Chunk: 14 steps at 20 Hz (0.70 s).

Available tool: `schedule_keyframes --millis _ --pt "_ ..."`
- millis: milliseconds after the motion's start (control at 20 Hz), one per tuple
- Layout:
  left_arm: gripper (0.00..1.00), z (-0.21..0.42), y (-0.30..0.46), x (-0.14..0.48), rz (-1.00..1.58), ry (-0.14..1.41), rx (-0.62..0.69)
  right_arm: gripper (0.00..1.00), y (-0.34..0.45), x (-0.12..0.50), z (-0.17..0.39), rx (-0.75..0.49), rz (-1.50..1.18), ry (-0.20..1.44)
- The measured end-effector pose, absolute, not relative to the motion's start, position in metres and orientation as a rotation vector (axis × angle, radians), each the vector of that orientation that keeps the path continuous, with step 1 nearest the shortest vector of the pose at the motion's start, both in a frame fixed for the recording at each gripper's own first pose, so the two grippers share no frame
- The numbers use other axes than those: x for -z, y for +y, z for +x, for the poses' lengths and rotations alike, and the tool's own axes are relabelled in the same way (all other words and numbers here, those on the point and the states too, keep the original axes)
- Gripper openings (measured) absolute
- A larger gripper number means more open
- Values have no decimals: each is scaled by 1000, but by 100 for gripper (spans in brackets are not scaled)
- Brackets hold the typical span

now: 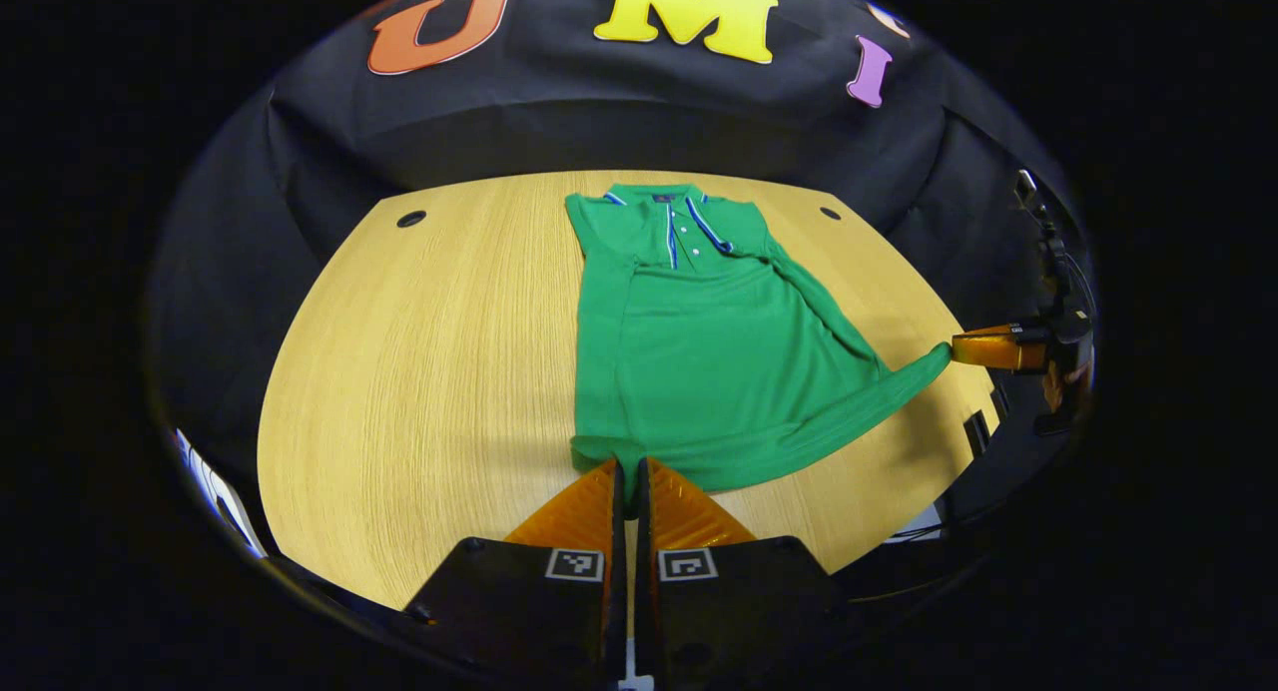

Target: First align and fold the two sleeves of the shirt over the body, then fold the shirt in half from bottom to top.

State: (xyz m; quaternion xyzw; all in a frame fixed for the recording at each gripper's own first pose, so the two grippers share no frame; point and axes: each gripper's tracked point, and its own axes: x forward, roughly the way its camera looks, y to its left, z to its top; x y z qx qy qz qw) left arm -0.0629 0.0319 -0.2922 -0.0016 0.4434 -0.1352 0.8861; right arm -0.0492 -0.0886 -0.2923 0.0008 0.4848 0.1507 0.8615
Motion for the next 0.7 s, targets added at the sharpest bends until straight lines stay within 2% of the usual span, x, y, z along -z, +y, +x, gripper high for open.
schedule_keyframes --millis 700 --pt "6 42 16 259 -45 816 272 2 -66 265 63 -352 59 912"
